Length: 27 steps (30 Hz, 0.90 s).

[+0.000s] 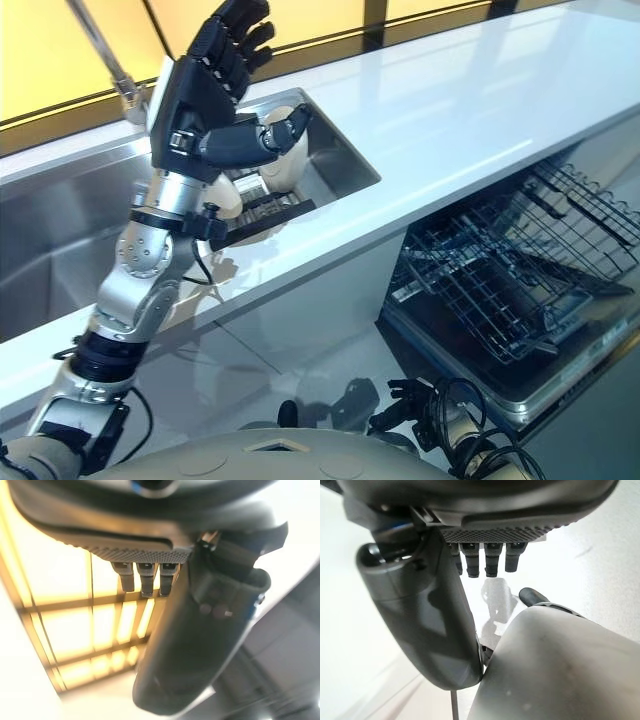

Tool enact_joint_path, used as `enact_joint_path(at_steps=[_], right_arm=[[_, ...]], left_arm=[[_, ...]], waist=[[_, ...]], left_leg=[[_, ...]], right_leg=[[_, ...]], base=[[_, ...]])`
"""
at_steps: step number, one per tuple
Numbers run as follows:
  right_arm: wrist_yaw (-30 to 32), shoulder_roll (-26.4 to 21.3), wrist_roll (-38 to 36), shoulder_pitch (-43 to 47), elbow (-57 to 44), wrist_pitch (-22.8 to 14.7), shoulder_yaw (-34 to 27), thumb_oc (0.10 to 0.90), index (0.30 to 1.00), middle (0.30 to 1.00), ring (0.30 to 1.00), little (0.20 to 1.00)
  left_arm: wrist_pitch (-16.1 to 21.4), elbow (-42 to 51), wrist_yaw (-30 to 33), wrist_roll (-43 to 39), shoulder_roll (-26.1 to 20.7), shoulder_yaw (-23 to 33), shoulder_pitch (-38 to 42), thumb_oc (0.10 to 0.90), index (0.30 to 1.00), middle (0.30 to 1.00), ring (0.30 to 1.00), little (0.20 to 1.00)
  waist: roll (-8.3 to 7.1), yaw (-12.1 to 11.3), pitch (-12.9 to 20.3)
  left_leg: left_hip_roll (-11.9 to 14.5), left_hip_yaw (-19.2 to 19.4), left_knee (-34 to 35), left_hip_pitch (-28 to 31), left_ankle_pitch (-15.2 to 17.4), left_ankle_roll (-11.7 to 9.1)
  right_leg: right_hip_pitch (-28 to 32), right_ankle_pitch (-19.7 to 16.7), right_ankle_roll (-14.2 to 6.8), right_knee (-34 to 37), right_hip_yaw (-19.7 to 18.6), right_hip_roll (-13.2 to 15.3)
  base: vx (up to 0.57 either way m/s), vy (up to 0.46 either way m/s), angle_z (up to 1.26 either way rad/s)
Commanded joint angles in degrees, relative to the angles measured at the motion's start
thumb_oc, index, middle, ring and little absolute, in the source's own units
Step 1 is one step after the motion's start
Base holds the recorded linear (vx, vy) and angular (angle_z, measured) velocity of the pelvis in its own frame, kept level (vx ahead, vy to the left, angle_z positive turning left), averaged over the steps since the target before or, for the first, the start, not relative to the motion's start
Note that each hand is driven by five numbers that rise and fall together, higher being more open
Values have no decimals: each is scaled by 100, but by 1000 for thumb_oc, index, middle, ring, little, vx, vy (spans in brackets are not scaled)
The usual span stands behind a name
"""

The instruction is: Pick up plates and place into dishwasher.

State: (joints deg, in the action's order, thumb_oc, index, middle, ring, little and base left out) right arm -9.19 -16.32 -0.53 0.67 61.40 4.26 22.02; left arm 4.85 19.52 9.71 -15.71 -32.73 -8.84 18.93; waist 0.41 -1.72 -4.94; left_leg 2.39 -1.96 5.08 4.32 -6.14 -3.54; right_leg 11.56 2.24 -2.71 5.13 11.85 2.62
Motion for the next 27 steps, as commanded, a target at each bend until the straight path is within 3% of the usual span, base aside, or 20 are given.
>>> enact_joint_path(at_steps=[1, 5, 9, 16, 27], right_arm=[[4, -9, 109, -113, 79, -103, -12, 800, 900, 900, 900, 900], [-71, -125, 111, -36, 5, -11, -88, 800, 900, 900, 900, 900], [-180, -219, 190, 10, -16, 110, -120, 800, 900, 900, 900, 900], [-359, -378, 282, 18, -84, 204, -166, 800, 900, 900, 900, 900], [-571, -535, 371, 32, -178, 234, -196, 800, 900, 900, 900, 900]], left_arm=[[335, -51, 156, 1122, -501, 784, 301, 800, 900, 900, 900, 900], [336, -598, 88, 1928, -1411, 1226, 78, 800, 900, 900, 900, 900], [339, -1020, 112, 2445, -1903, 1456, -119, 800, 900, 900, 900, 900], [534, -2123, -305, 3074, -2723, 1321, -166, 800, 900, 900, 900, 900], [470, -2930, -1033, 3544, -3188, 633, 391, 800, 900, 900, 900, 900]], waist=[[-69, -51, 264], [10, -129, 291], [86, -141, 293], [237, -39, 331], [303, 149, 329]], left_leg=[[-429, 268, -36, 108, 637, 196], [-463, 258, -72, 121, 643, 182], [-474, 300, -80, 160, 669, 185], [-551, 370, -39, 258, 726, 249], [-621, 498, -8, 373, 814, 346]], right_leg=[[-321, 45, 33, -153, -34, -342], [-338, 74, 34, -222, 15, -287], [-337, 101, 23, -273, 16, -242], [-363, 124, -49, -374, -27, -160], [-424, 87, -184, -466, -150, -98]], base=[[54, 31, 10], [60, 58, 15], [49, 75, 3], [41, 76, 0], [38, 47, -1]])
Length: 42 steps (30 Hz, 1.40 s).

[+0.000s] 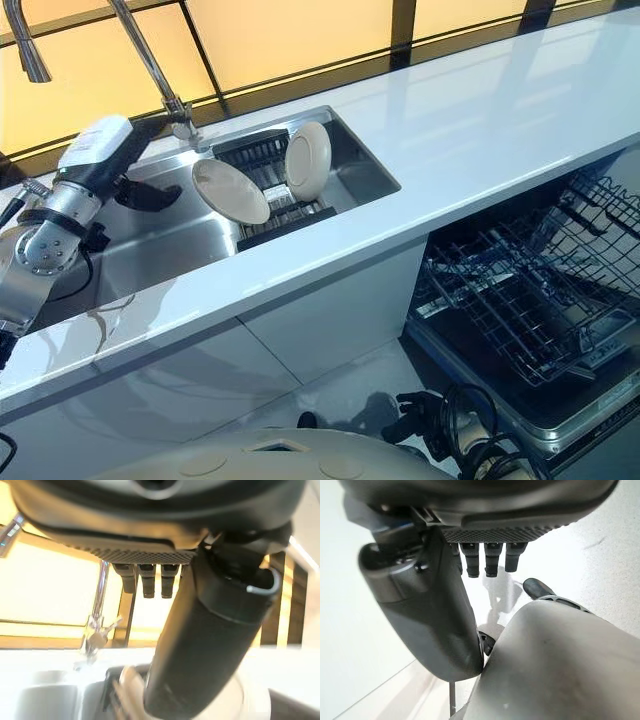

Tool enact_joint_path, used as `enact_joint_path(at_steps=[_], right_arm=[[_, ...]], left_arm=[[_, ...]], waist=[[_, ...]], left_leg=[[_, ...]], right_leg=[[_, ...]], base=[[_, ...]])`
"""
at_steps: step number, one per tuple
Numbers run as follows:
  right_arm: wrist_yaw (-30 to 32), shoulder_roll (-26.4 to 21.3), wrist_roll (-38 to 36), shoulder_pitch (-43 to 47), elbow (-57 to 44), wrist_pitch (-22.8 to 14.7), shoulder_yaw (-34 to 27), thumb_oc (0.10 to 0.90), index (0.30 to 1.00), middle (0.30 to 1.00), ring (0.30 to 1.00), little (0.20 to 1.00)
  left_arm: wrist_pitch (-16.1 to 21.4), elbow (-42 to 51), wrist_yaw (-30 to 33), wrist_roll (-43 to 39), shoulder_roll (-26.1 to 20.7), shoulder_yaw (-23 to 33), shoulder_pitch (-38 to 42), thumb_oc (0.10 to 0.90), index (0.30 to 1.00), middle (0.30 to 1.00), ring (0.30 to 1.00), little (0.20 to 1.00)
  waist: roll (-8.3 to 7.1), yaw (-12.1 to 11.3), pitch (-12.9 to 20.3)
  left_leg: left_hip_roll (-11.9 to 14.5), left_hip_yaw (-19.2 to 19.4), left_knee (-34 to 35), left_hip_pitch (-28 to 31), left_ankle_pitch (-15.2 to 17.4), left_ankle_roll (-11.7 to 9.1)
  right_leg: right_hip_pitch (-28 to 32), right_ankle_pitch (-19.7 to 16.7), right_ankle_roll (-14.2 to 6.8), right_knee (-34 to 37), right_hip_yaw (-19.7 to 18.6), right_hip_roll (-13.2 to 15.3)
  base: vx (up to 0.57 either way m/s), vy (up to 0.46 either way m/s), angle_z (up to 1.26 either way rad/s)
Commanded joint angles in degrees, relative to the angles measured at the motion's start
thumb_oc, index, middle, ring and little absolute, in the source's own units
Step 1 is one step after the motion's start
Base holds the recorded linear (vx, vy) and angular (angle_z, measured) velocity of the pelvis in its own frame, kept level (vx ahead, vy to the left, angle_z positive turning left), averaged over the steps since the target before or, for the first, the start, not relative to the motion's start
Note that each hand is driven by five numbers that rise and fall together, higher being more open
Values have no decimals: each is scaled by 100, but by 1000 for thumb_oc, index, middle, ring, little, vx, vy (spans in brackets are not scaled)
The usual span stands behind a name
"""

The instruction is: Pick up plates and place into dishwasher.

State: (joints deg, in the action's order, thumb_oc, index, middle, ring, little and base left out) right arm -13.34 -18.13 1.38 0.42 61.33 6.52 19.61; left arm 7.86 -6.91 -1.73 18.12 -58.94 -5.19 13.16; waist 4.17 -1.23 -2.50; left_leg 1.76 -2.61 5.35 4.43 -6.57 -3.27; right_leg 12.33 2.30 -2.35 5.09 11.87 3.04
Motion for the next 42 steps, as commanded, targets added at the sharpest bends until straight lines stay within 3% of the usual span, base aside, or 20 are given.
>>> enact_joint_path(at_steps=[1, 11, 29, 42], right_arm=[[-182, -370, 191, 52, -164, -1, 31, 800, 900, 900, 900, 900], [-265, -417, 217, 37, -231, 36, 12, 800, 900, 900, 900, 900], [-339, -429, 108, 135, -299, 217, 23, 800, 900, 900, 900, 900], [-310, -405, -41, 184, -241, 273, 42, 800, 900, 900, 900, 900]], left_arm=[[147, -304, 64, 123, -606, 220, 1012, 800, 900, 900, 900, 900], [29, -529, -234, 155, -638, -141, 1419, 800, 900, 900, 900, 900], [-171, -993, -380, 1641, -482, -973, 1920, 800, 900, 900, 900, 900], [-440, -1508, -93, 2621, -229, -1623, 2233, 800, 900, 900, 900, 900]], waist=[[-72, 114, 82], [-87, 207, 45], [-113, 347, 18], [-122, 478, 4]], left_leg=[[-564, 571, -35, 366, 861, 327], [-585, 619, -35, 387, 888, 375], [-633, 656, -50, 405, 936, 428], [-654, 726, -45, 407, 950, 446]], right_leg=[[-505, 75, -228, -467, -167, -140], [-552, 57, -267, -502, -286, -153], [-594, 10, -267, -470, -531, -225], [-616, -44, -267, -413, -688, -283]], base=[[29, 23, -5], [2, 2, 0], [17, -3, -5], [12, -7, -7]])
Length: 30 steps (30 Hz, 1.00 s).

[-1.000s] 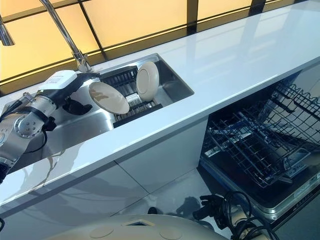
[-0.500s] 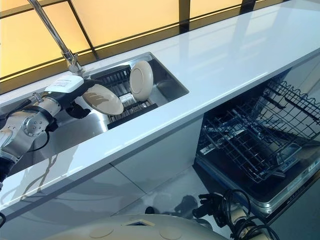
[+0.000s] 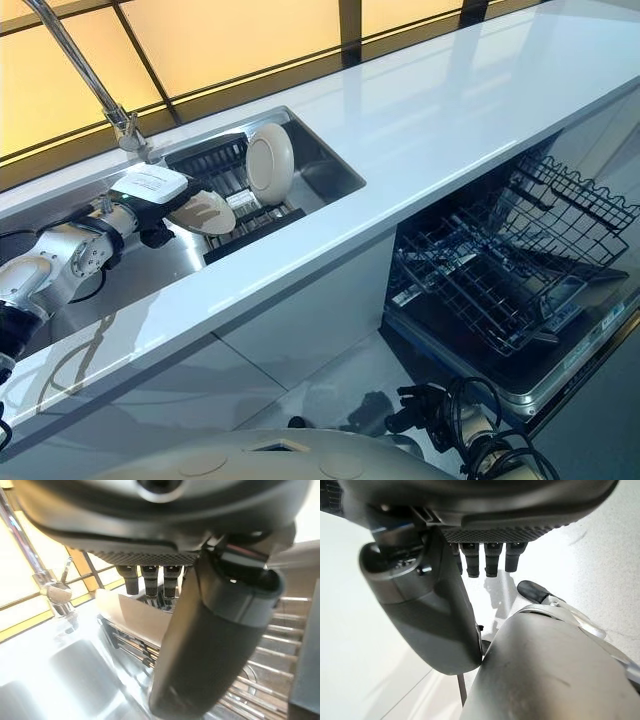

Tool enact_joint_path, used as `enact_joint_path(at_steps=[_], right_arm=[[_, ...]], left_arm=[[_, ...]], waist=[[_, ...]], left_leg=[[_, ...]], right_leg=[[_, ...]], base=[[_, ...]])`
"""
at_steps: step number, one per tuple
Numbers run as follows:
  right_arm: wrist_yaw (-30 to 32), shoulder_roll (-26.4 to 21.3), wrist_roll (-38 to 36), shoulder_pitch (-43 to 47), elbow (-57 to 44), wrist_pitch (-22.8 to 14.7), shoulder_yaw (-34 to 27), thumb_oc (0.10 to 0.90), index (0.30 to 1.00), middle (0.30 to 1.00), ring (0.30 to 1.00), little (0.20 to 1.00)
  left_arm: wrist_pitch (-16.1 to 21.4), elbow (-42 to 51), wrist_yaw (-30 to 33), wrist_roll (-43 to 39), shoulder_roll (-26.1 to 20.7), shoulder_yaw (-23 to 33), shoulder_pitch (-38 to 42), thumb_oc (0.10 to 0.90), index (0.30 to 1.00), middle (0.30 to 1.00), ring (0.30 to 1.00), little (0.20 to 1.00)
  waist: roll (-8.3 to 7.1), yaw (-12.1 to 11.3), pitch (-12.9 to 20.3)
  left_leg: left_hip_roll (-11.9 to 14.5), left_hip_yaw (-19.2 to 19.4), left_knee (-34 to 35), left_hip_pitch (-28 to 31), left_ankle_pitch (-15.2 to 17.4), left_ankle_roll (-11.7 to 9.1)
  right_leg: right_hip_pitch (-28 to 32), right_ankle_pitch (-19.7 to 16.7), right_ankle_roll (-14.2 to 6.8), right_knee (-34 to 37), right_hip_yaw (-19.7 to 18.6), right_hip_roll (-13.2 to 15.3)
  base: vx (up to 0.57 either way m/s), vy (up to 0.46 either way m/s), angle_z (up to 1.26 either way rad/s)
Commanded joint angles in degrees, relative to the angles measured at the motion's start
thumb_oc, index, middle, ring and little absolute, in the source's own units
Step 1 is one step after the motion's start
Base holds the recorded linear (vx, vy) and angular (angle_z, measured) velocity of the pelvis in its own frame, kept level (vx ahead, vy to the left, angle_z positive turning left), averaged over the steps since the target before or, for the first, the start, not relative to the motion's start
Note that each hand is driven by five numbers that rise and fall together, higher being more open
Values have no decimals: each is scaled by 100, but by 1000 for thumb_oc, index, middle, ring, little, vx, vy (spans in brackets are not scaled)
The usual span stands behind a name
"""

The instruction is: Pick up plates and place into dishwasher.

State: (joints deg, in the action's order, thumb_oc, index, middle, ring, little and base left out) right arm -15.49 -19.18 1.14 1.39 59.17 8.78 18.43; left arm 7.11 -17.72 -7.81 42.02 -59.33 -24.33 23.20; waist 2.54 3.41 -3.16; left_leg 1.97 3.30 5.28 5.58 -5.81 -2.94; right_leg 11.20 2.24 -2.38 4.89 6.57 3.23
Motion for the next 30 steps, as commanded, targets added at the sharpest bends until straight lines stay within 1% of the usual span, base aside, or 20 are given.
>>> enact_joint_path(at_steps=[1, 3, 4, 7, 8, 9, 10, 12, 18, 23, 25, 26, 28, 30], right_arm=[[-101, -294, -2, 96, 15, 31, 144, 800, 900, 900, 900, 900], [-93, -284, -12, 103, 39, 48, 146, 800, 900, 900, 900, 900], [-91, -279, -19, 113, 76, 42, 144, 800, 900, 900, 900, 900], [-65, -273, -66, 121, 90, 75, 161, 800, 900, 900, 900, 900], [-61, -275, -79, 125, 89, 87, 159, 800, 900, 900, 900, 900], [-50, -275, -104, 129, 85, 107, 172, 800, 900, 900, 900, 900], [-42, -274, -127, 139, 97, 110, 184, 800, 900, 900, 900, 900], [-35, -267, -148, 166, 127, 109, 198, 800, 900, 900, 900, 900], [-34, -253, -191, 201, 117, 138, 241, 800, 900, 900, 900, 900], [-13, -271, -312, 212, -15, 86, 266, 800, 900, 900, 900, 900], [0, -271, -325, 199, 24, -124, 234, 800, 900, 900, 900, 900], [71, -218, -299, 158, 122, -314, 207, 800, 900, 900, 900, 900], [244, -117, -219, 5, 322, -871, 117, 800, 900, 900, 900, 900], [292, -135, -211, -146, 233, -1238, 67, 800, 900, 900, 900, 900]], left_arm=[[-455, -475, 577, 271, -167, 248, 1269, 800, 900, 900, 900, 900], [-566, -610, 729, 464, -94, 192, 1309, 800, 900, 900, 900, 900], [-722, -669, 812, 623, -73, 144, 1347, 800, 900, 900, 900, 900], [-838, -923, 1105, 891, 20, 46, 1407, 800, 900, 900, 900, 900], [-884, -968, 1169, 914, 44, 3, 1425, 531, 669, 669, 669, 631], [-904, -1008, 1274, 908, 111, -22, 1445, 169, 359, 359, 359, 269], [-960, -1027, 1333, 957, 155, -53, 1468, 100, 300, 300, 300, 200], [-1075, -1093, 1443, 1085, 248, -115, 1526, 100, 300, 300, 300, 200], [-1253, -1310, 1773, 1486, 332, -240, 1652, 100, 300, 300, 300, 200], [-1320, -1289, 1890, 1363, 320, -284, 1699, 100, 300, 300, 300, 200], [-1280, -1232, 2023, 1152, 269, -255, 1712, 100, 300, 300, 300, 200], [-1318, -1140, 2005, 1070, 248, -221, 1704, 100, 300, 300, 300, 200], [-1359, -978, 1956, 891, 145, -110, 1752, 100, 300, 300, 300, 200], [-1368, -894, 1961, 641, -51, -57, 1850, 100, 300, 300, 300, 200]], waist=[[38, 26, 73], [35, 47, 68], [32, 55, 61], [24, 76, 55], [22, 83, 47], [20, 93, 36], [21, 98, 28], [22, 109, 28], [23, 124, 48], [20, 112, 59], [30, 95, 71], [49, 91, 87], [100, 128, 83], [125, 186, 71]], left_leg=[[-674, 150, -39, 288, 871, 411], [-674, 168, -40, 286, 873, 414], [-673, 179, -44, 280, 870, 414], [-676, 200, -46, 269, 863, 419], [-676, 207, -49, 263, 862, 421], [-678, 213, -51, 259, 858, 427], [-680, 207, -51, 257, 861, 427], [-688, 199, -47, 256, 863, 429], [-687, 206, -47, 253, 861, 418], [-691, 185, -48, 243, 856, 403], [-680, 171, -55, 231, 849, 391], [-675, 165, -57, 212, 844, 394], [-676, 184, -50, 201, 854, 406], [-679, 212, -44, 203, 871, 418]], right_leg=[[-507, -46, -266, -387, -166, -305], [-511, -51, -265, -380, -181, -315], [-513, -56, -263, -377, -193, -318], [-525, -66, -259, -373, -207, -325], [-530, -64, -256, -377, -211, -326], [-538, -67, -249, -384, -218, -327], [-542, -67, -247, -386, -221, -331], [-542, -66, -242, -379, -240, -339], [-530, -76, -241, -350, -258, -347], [-520, -77, -232, -327, -242, -348], [-527, -70, -229, -346, -235, -353], [-551, -66, -234, -368, -243, -360], [-582, -54, -249, -392, -248, -356], [-595, -45, -266, -394, -262, -352]], base=[[14, -8, -12], [16, -9, -10], [14, -8, -9], [10, -7, -4], [14, -9, -3], [0, 0, 0], [0, 0, 0], [0, 0, 0], [0, 0, 0], [0, 0, 0], [-20, 9, 0], [-54, 33, 0], [-64, 51, -1], [-60, 45, -4]])
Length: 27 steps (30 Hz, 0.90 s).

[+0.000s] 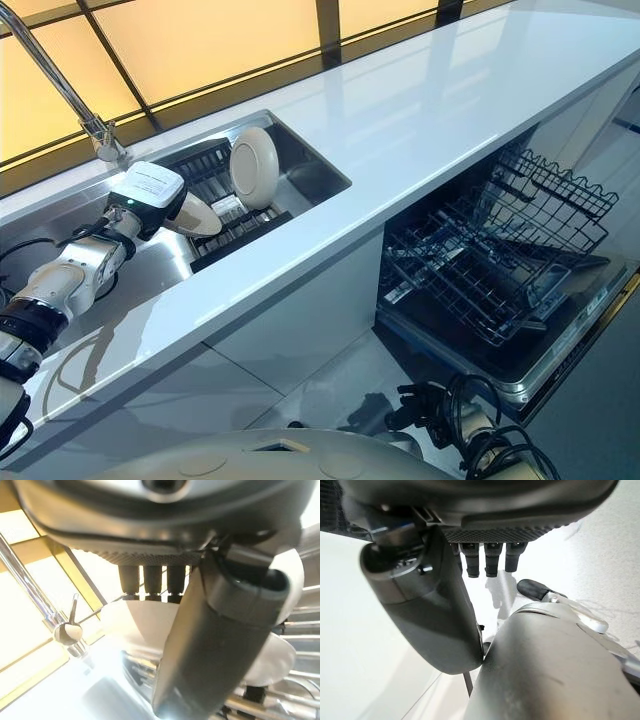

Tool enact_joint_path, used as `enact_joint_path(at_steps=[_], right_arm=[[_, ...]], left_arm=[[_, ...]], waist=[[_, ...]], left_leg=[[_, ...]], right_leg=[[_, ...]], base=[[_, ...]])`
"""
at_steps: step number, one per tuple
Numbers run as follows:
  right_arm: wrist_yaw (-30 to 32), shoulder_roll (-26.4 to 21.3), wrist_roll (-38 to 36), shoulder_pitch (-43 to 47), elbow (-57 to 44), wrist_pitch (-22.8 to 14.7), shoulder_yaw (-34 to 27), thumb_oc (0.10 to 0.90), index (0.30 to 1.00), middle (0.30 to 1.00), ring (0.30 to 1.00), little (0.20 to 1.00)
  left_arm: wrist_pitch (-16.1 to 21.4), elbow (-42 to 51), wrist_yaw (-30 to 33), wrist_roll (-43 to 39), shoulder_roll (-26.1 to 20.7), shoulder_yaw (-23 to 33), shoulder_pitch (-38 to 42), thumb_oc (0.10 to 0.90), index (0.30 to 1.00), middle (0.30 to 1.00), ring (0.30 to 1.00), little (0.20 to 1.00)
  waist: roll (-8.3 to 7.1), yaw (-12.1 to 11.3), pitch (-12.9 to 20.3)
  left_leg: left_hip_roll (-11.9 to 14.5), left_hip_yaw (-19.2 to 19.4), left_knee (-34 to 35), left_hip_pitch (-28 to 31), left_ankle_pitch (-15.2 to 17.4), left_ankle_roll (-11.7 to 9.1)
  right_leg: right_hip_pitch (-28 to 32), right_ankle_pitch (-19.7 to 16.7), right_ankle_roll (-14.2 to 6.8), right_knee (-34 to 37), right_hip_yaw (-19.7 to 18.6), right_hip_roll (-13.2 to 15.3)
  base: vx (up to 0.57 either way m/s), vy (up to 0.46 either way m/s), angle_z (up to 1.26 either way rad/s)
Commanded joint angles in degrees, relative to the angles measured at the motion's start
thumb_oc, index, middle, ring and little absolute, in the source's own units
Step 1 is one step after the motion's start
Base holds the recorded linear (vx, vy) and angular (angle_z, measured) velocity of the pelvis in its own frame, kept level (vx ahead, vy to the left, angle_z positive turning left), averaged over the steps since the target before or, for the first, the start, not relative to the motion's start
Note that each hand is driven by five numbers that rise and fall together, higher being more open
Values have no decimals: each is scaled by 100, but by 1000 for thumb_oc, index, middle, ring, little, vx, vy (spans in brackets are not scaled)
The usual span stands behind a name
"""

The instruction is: Pick up plates and place into dishwasher.

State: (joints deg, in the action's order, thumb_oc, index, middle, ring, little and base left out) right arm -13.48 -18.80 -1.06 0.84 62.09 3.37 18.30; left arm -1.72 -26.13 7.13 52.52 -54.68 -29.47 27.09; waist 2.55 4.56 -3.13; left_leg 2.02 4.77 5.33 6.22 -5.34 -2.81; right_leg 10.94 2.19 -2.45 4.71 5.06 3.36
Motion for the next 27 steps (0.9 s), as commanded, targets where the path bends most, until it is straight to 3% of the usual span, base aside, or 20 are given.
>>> enact_joint_path(at_steps=[1, 3, 9, 14, 18, 22, 24, 27], right_arm=[[100, -211, 10, -175, -202, -902, 62, 800, 900, 900, 900, 900], [82, -297, -76, -263, -609, -1095, 36, 800, 900, 900, 900, 900], [514, -451, -299, -350, -2165, -1202, -7, 800, 900, 900, 900, 900], [897, -508, -489, -552, -3648, -1060, -129, 800, 900, 900, 900, 900], [1156, -487, -784, -643, -4383, -1248, -364, 800, 900, 900, 900, 900], [2103, -431, -888, -701, -5038, -1287, -788, 800, 900, 900, 900, 900], [3021, -379, -719, -718, -5517, -1286, -1184, 800, 900, 900, 900, 900], [3705, -372, -560, -700, -5947, -1290, -1476, 800, 900, 900, 900, 900]], left_arm=[[-467, -61, 567, -556, -606, 493, 1491, 100, 300, 300, 300, 200], [-407, -69, 804, -810, -748, 613, 1472, 100, 300, 300, 300, 200], [-161, 244, 1613, -1486, -1097, 1273, 1172, 100, 300, 300, 300, 200], [-48, 811, 2111, -1848, -1293, 2136, 610, 100, 300, 300, 300, 200], [-56, 1438, 2322, -1963, -1362, 2879, 8, 100, 300, 300, 300, 200], [-53, 1923, 2517, -2059, -1356, 3500, -545, 100, 300, 300, 300, 200], [25, 2279, 2700, -2088, -1349, 3949, -909, 100, 300, 300, 300, 200], [113, 2658, 2809, -2109, -1292, 4286, -1223, 100, 300, 300, 300, 200]], waist=[[128, 106, 55], [121, 145, 37], [73, 132, 42], [28, 119, 61], [10, 81, 94], [16, 80, 108], [32, 86, 116], [60, 100, 143]], left_leg=[[-681, 84, -46, 144, 829, 405], [-682, 96, -46, 157, 835, 401], [-658, 80, -35, 176, 813, 363], [-643, 56, -33, 178, 804, 351], [-643, 40, -33, 173, 815, 357], [-655, 28, -33, 167, 831, 377], [-655, 67, -33, 126, 788, 393], [-665, 60, -33, 151, 858, 411]], right_leg=[[-574, -37, -268, -380, -123, -365], [-572, -35, -271, -383, -136, -369], [-541, -35, -260, -373, -122, -373], [-540, -33, -255, -383, -109, -360], [-541, -32, -259, -373, -109, -346], [-564, -35, -272, -378, -138, -332], [-635, -91, -284, -405, -166, -318], [-623, -35, -308, -415, -196, -309]], base=[[-57, 31, -7], [-52, 21, -6], [-41, 8, -6], [-21, 6, 1], [-26, 10, 0], [-20, 10, 0], [-74, 28, 0], [-2, 30, -3]])
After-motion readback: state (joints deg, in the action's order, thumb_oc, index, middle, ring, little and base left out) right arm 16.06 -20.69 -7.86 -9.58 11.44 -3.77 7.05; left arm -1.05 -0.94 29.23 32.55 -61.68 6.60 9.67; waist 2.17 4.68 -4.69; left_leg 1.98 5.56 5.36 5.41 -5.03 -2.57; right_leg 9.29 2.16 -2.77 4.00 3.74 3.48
